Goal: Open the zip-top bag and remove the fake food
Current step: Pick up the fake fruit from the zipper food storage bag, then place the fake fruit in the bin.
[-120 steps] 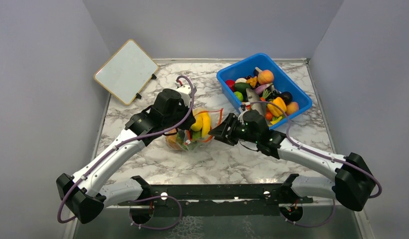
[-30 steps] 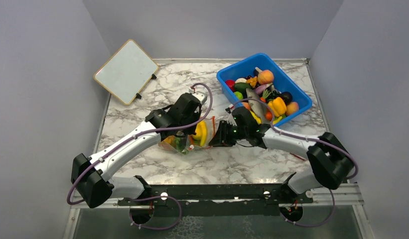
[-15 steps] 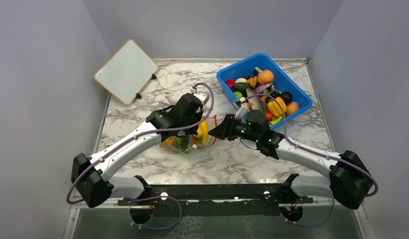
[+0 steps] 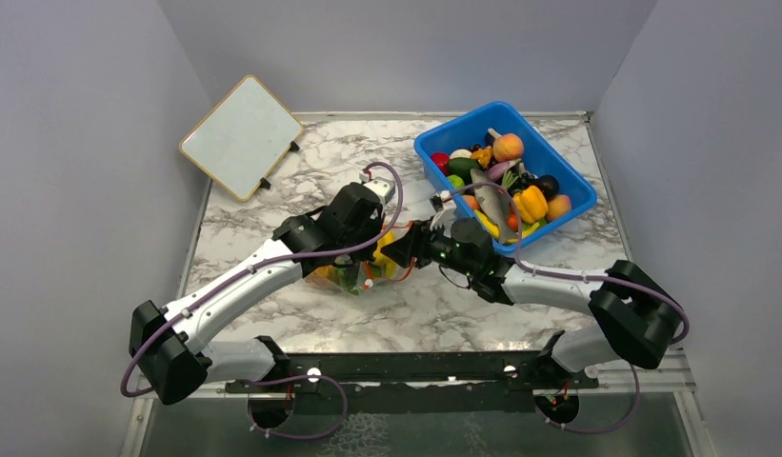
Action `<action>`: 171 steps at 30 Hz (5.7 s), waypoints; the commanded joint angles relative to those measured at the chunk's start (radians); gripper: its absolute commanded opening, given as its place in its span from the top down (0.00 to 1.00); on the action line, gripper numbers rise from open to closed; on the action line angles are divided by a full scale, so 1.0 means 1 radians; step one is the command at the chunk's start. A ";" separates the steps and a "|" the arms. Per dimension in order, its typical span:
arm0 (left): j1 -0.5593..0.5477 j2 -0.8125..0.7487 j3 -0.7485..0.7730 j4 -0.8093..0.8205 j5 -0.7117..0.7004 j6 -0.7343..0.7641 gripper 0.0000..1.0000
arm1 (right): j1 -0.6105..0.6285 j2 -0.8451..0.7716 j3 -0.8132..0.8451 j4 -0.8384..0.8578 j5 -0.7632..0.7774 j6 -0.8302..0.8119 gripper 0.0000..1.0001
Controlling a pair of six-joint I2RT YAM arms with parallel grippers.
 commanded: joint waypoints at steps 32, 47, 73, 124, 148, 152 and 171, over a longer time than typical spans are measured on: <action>-0.006 -0.052 -0.028 0.040 0.001 0.010 1.00 | 0.056 0.085 0.083 -0.014 0.107 -0.083 0.52; -0.006 -0.083 -0.032 0.042 -0.005 -0.005 1.00 | 0.059 0.328 0.203 0.080 0.110 -0.113 0.37; -0.006 -0.038 -0.052 0.054 0.143 0.135 1.00 | 0.059 -0.012 0.011 -0.388 0.279 0.103 0.75; -0.011 -0.047 -0.125 0.169 0.101 0.017 1.00 | 0.059 -0.352 0.001 -0.817 0.256 0.020 0.70; -0.012 -0.054 -0.118 0.173 0.103 0.002 1.00 | 0.057 -0.543 0.238 -0.955 0.796 -0.278 0.83; -0.012 -0.049 -0.117 0.174 0.109 0.001 1.00 | 0.039 -0.511 0.293 -0.909 0.881 -0.392 0.87; -0.010 -0.041 -0.066 0.180 0.230 -0.021 1.00 | -0.693 0.123 0.651 -0.783 -0.107 -0.283 0.91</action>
